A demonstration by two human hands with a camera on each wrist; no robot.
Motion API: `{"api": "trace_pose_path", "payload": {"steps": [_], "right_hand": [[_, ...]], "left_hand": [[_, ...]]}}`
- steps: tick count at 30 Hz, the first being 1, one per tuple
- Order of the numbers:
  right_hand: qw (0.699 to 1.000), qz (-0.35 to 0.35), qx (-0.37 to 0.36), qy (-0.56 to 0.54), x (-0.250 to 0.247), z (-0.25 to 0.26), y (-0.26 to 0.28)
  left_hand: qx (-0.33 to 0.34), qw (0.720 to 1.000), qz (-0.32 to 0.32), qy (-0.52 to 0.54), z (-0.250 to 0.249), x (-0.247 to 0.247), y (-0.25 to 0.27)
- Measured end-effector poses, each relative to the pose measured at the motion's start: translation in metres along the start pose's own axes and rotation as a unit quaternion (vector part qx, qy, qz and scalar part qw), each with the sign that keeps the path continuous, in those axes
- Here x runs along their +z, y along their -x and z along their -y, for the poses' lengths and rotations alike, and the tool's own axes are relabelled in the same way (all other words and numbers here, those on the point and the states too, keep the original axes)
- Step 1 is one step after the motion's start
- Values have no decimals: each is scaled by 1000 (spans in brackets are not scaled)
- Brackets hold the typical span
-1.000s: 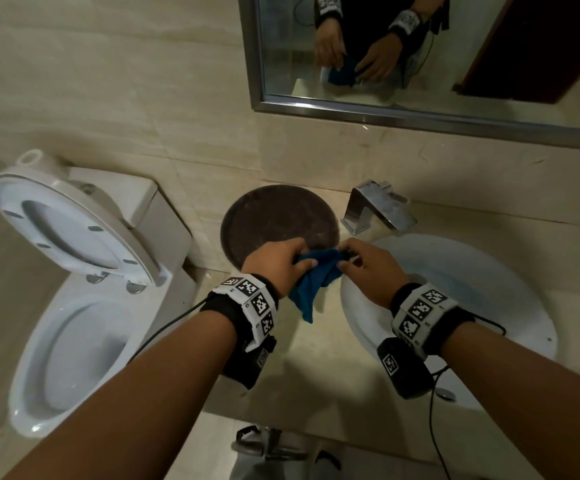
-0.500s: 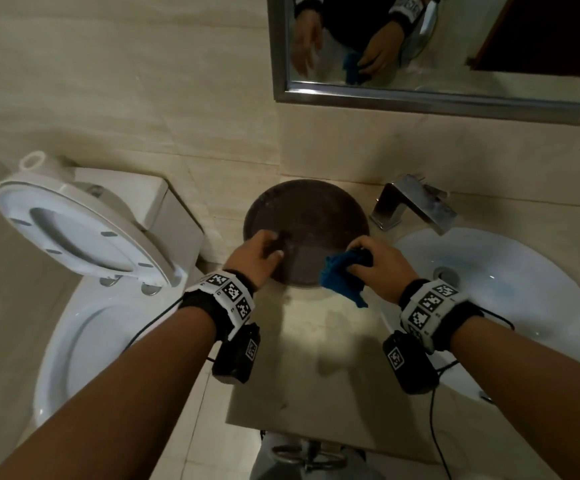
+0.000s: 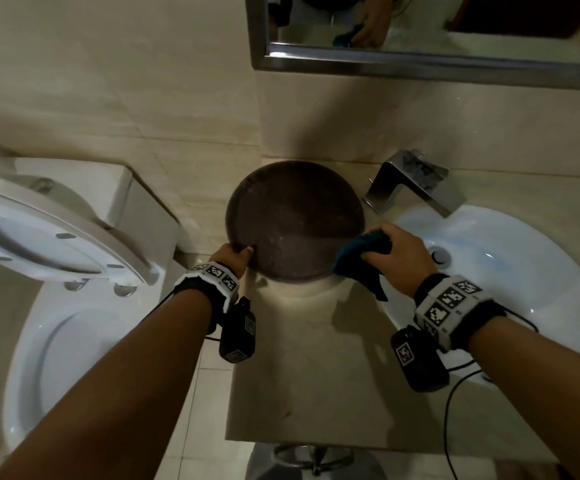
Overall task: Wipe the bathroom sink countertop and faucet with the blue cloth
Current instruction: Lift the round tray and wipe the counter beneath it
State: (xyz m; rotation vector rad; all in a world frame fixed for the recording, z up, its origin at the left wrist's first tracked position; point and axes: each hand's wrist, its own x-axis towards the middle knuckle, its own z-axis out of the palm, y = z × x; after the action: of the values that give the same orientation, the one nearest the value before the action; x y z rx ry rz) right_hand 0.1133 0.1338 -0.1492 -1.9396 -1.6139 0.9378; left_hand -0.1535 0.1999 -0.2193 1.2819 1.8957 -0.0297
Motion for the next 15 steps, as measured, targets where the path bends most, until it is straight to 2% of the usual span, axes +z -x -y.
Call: {"api": "trace_pose_path", "payload": {"steps": [7, 15], "right_hand": [[1000, -2, 7, 7, -1, -15, 4], [1000, -1, 17, 13, -2, -22, 7]], "left_hand": [[-40, 997, -36, 48, 2, 4, -17], [-41, 986, -71, 142, 11, 12, -15]]}}
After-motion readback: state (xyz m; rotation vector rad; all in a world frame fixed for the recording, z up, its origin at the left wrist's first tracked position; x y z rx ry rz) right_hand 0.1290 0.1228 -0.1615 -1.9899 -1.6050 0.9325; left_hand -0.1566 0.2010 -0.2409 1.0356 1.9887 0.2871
